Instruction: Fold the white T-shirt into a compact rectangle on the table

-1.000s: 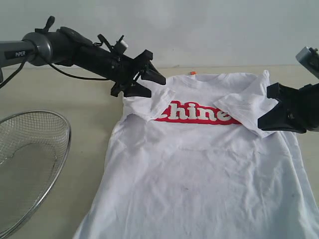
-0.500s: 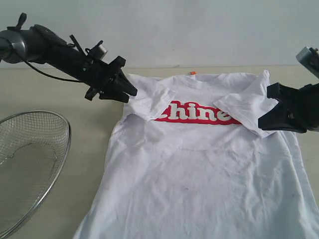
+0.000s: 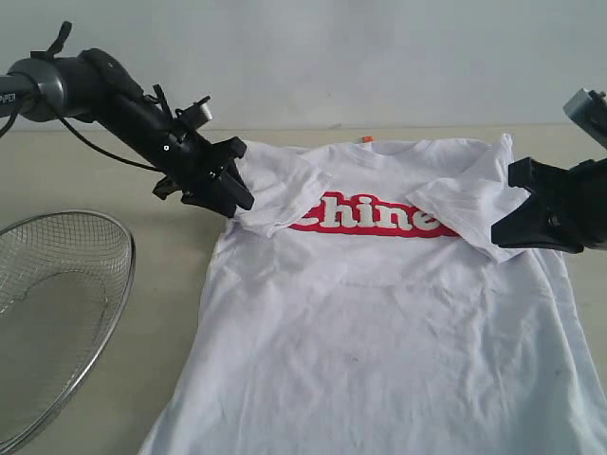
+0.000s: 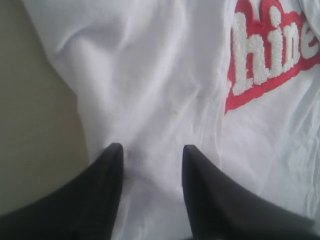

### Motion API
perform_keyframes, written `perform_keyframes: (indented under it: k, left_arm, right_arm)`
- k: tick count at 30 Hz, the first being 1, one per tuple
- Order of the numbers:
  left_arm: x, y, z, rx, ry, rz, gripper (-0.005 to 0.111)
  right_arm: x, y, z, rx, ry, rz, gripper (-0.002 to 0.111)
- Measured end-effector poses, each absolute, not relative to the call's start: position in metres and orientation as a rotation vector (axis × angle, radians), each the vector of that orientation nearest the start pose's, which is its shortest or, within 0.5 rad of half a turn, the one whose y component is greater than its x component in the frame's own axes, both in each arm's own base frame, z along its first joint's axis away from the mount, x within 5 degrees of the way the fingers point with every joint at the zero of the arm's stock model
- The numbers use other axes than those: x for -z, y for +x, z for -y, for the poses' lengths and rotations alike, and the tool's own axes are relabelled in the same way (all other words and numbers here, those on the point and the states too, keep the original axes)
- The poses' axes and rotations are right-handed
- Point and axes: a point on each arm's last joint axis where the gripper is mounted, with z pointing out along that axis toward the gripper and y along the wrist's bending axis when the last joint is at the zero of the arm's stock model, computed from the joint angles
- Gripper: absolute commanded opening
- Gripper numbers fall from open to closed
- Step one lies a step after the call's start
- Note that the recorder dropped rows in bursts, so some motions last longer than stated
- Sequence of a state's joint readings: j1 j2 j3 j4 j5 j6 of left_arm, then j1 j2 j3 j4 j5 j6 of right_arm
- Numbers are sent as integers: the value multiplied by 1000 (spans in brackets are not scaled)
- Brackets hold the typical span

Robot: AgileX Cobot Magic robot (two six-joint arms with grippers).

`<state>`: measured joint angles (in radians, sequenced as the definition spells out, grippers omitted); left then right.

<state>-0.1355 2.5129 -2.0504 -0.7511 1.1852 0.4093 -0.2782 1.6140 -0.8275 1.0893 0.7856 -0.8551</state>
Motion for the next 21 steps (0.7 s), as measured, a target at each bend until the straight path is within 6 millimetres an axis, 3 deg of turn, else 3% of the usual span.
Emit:
perform_keyframes:
  k: [21]
  left_arm:
    - [-125,487,126,1067,368,-2835,37]
  right_arm:
    - [-195,291,24,-829,254,-2520,0]
